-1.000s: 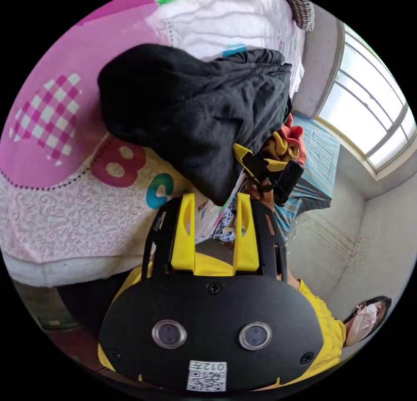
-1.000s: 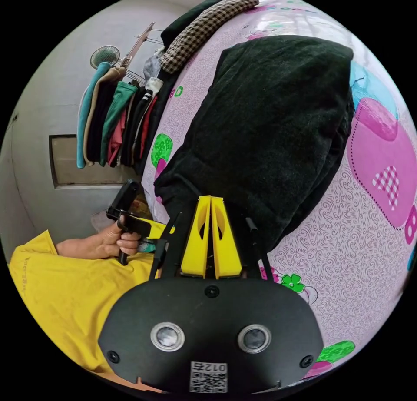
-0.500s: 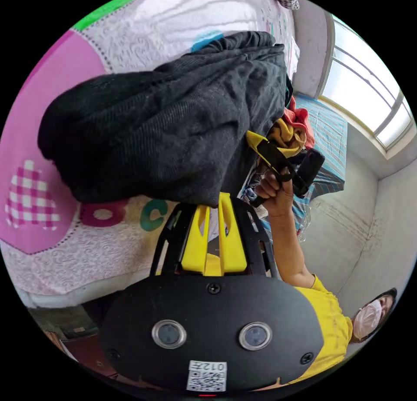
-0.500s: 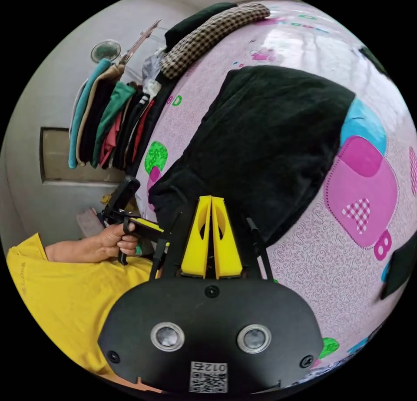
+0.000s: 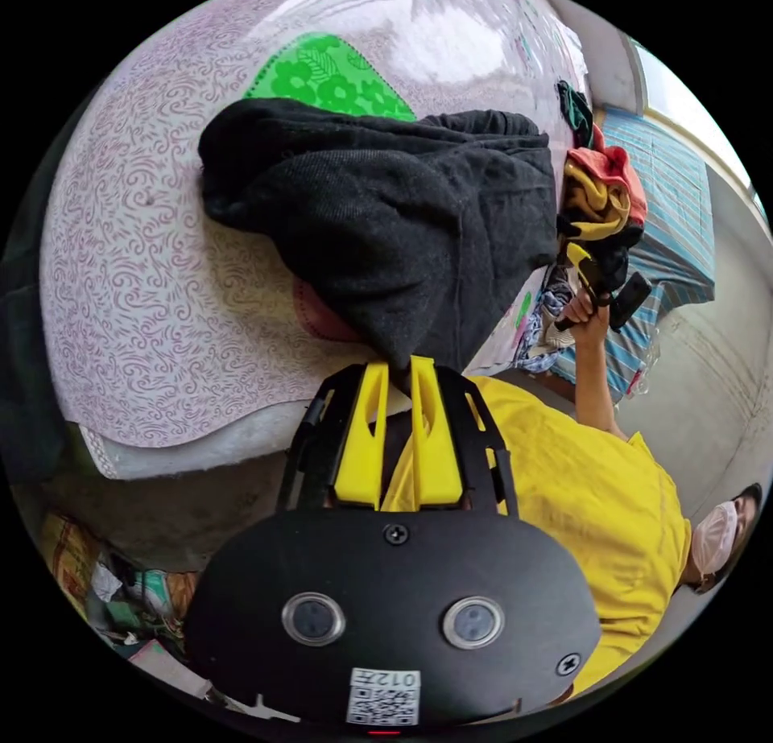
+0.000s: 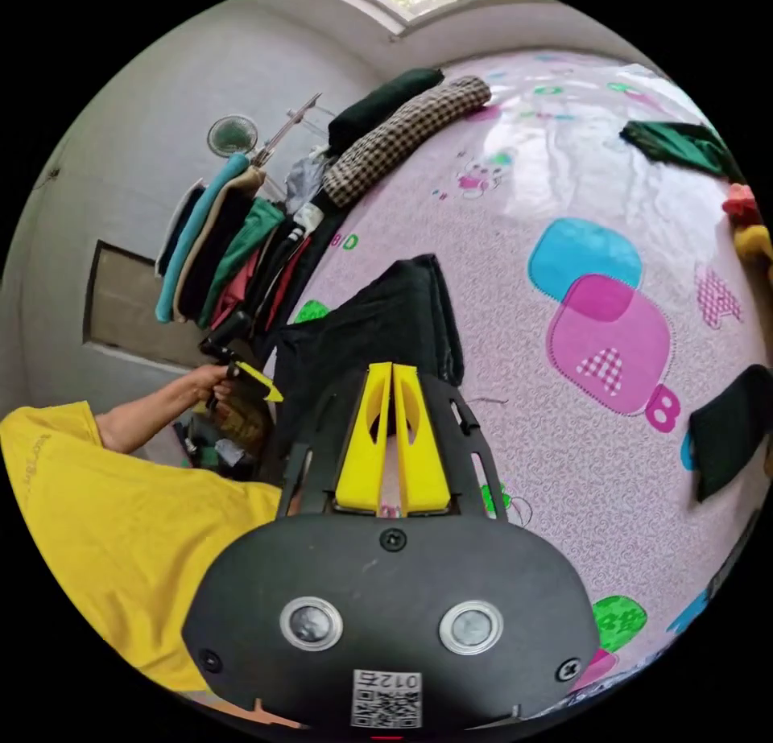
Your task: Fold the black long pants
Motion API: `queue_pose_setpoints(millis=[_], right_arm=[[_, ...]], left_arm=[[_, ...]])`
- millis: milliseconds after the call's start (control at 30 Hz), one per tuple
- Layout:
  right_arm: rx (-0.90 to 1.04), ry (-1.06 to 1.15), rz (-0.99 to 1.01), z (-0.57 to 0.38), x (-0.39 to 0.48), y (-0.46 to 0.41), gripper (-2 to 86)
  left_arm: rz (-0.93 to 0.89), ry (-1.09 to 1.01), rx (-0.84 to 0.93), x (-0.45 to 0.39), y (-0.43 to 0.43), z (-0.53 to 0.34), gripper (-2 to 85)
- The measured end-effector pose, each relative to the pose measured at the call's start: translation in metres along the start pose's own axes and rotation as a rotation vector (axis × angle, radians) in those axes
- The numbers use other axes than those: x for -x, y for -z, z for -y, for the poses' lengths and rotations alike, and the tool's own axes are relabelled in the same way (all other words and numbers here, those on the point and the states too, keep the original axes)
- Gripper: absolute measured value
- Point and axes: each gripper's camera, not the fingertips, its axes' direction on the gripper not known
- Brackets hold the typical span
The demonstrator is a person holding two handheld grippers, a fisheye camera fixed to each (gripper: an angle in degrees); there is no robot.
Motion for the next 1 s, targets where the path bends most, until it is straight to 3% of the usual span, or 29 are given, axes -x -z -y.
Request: queue_pose_setpoints(millis=[133,333,633,1000], right_arm=[[0.031,-0.098,0.071,0.018,-0.03,-0.027,11.8],[0.073,-0.097,0.128,0.039,-0.056,-0.058,13.4],[0.158,-0.096,0.344,0.063,-0.08,-0.088,13.3],[0.214,-0.118,0.332,0.079,-0.062,-0.112,4.5]], left_arm=[[-0.134,0.048,-0.152,0.02,0.005,-0.022,10.1],[-0.297,0.075,-0.31,0.053,0.002,-0.046,11.9],[-0.282,0.005,-0.314,0.069,0.017,-0.034,10.7],[-0.229,-0.014,-0.303,0.08,0.065,-0.026,6.7]])
